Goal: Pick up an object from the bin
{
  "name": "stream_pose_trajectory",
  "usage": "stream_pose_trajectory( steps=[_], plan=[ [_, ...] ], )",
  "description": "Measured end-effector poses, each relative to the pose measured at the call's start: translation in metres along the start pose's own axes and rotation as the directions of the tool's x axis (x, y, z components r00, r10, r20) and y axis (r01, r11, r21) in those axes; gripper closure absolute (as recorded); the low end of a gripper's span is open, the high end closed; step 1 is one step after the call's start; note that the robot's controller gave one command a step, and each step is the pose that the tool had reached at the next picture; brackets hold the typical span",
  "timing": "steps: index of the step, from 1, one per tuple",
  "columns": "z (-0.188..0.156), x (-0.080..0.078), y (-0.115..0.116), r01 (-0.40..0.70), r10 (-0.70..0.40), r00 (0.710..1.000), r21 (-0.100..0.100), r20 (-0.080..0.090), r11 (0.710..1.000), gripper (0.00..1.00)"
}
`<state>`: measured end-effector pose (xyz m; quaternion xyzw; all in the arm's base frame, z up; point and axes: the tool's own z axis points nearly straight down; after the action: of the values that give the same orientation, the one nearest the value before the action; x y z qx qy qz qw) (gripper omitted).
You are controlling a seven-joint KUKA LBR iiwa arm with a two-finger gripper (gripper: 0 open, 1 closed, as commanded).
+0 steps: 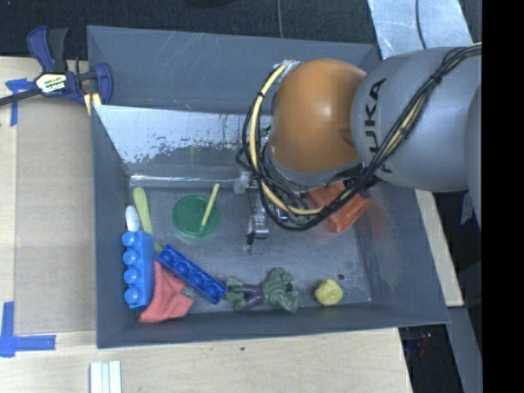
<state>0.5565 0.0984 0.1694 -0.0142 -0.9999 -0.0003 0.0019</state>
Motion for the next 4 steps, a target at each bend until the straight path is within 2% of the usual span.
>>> stream_pose_trajectory(
  steps=[1,2,3,4],
  plan=[
    [0.02,-0.034,-0.012,0.042,-0.042,0.999,-0.001,0.021,0.999,0.0],
    [0.05,-0.063,-0.039,0.187,-0.187,0.982,-0.002,0.02,0.982,0.0],
    [0.1,-0.057,-0.094,0.236,-0.236,0.972,0.001,0.015,0.972,0.0],
    [0.032,-0.055,-0.13,0.181,-0.181,0.983,-0.001,0.026,0.983,0.0]
  ],
)
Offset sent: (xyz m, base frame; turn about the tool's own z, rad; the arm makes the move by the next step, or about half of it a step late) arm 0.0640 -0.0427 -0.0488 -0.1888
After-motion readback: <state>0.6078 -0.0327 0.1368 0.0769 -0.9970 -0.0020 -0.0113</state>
